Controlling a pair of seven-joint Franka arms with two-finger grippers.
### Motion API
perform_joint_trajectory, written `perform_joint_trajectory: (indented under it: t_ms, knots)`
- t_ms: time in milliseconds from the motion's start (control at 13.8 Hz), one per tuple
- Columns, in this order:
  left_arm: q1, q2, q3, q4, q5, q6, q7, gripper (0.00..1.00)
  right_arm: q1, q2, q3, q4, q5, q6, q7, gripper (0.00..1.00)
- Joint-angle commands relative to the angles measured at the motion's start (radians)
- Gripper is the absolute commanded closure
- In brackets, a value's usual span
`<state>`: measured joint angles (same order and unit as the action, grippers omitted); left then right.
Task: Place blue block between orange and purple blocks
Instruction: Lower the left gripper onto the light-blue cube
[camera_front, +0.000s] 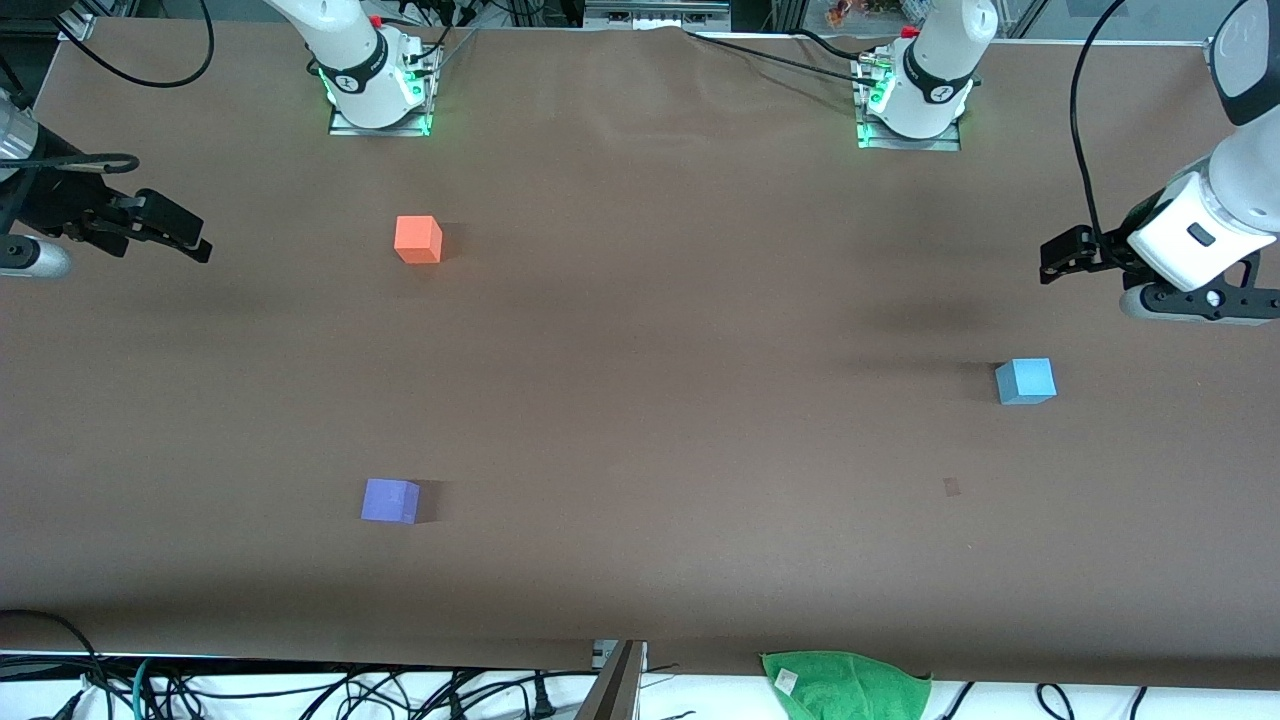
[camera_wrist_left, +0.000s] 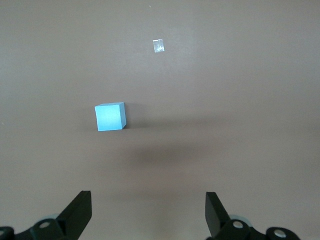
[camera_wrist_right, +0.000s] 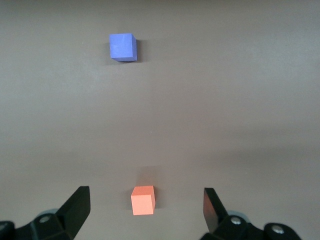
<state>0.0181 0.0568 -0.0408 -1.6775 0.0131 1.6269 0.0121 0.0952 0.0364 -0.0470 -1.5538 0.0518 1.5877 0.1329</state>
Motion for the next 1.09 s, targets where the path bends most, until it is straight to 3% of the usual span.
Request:
perform_joint_trajectory:
  t_ms: [0, 217, 652, 1014]
  knots:
    - [0.04, 0.05, 0.001, 0.025, 0.017, 0.001, 0.011, 0.0, -0.005, -0.003, 0.003, 0.012, 0.013, -0.015, -0.018, 0.0]
    - [0.097, 0.112, -0.002, -0.025, 0.056, 0.106, 0.026, 0.0, -0.005, -0.001, 0.003, 0.014, 0.013, -0.014, -0.018, 0.0]
    - [0.144, 0.142, -0.001, -0.399, 0.111, 0.747, 0.054, 0.0, -0.006, 0.002, 0.001, 0.017, 0.013, -0.008, -0.018, 0.0]
    - [0.178, 0.265, -0.002, -0.429, 0.111, 0.91, 0.055, 0.0, -0.005, 0.002, 0.001, 0.017, 0.013, -0.006, -0.018, 0.0]
